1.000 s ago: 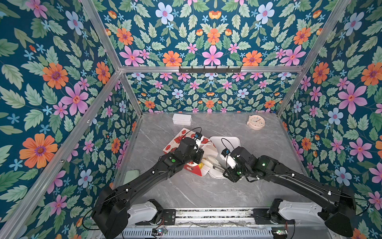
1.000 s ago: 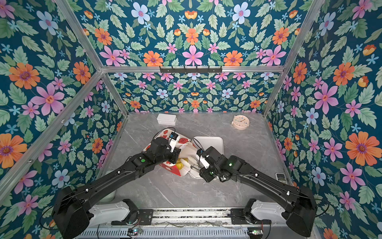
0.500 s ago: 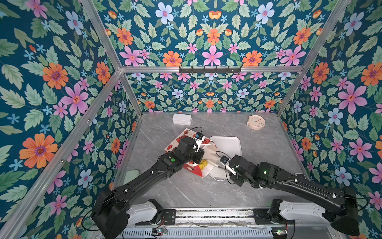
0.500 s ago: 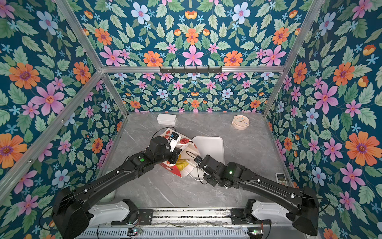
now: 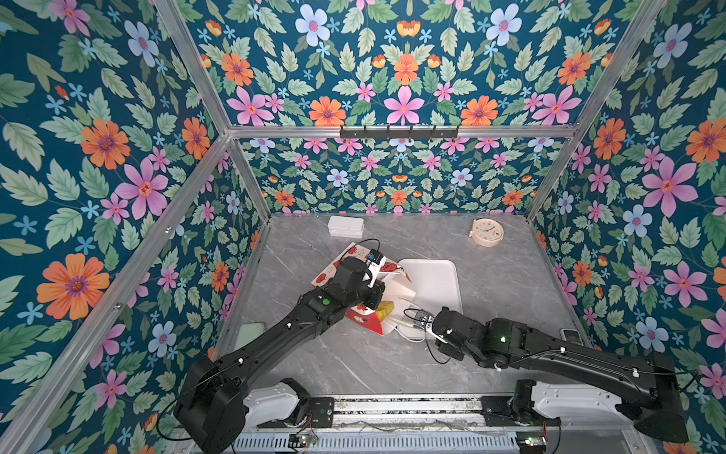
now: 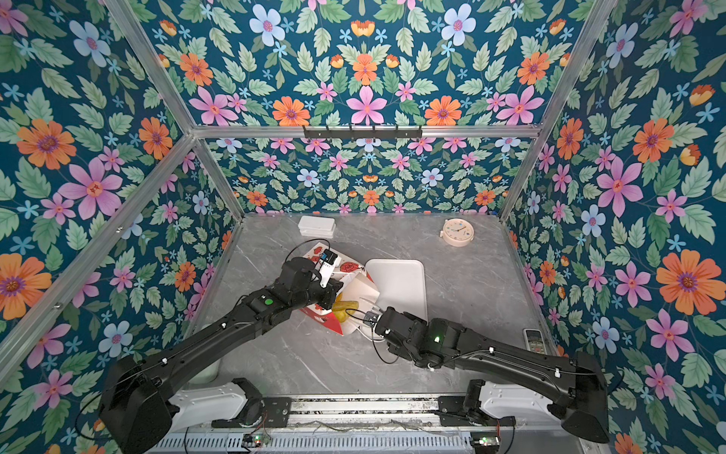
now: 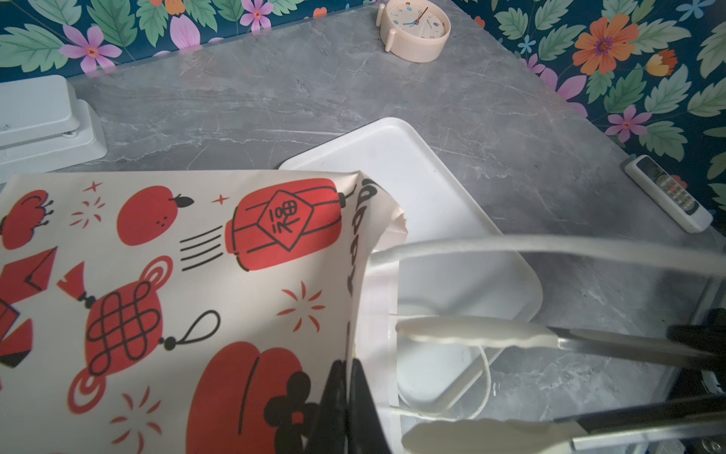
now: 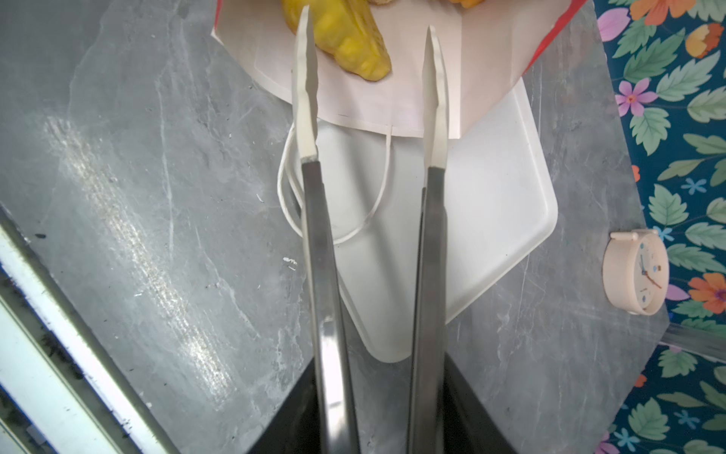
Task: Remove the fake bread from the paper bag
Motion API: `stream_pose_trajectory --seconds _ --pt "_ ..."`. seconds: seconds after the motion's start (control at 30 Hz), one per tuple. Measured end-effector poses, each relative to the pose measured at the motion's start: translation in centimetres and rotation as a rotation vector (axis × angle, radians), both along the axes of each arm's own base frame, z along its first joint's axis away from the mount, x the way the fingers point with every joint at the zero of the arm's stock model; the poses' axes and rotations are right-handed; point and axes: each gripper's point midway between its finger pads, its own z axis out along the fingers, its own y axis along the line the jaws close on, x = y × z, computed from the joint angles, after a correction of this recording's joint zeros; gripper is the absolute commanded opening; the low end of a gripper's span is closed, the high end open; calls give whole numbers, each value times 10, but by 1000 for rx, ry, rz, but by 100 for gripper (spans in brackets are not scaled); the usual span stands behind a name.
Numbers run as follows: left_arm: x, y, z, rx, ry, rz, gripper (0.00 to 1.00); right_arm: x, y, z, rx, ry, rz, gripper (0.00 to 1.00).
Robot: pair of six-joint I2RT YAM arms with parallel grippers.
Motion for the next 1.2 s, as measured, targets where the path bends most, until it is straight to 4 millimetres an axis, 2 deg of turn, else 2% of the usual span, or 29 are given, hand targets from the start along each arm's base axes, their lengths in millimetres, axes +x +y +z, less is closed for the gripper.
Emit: stream_pose_trajectory --seconds 0.13,0.43,0.9,1.2 --pt "-1 1 0 -5 3 -4 5 0 2 -6 -39 -4 25 43" --pt "-3 -1 -2 -15 11 -15 5 6 21 -6 -68 -24 88 43" --pt "-5 -4 -2 -31 16 -35 6 7 37 -8 -108 -31 175 43" --pt "-6 -7 -2 -45 19 -46 7 11 47 -15 -157 -25 218 44"
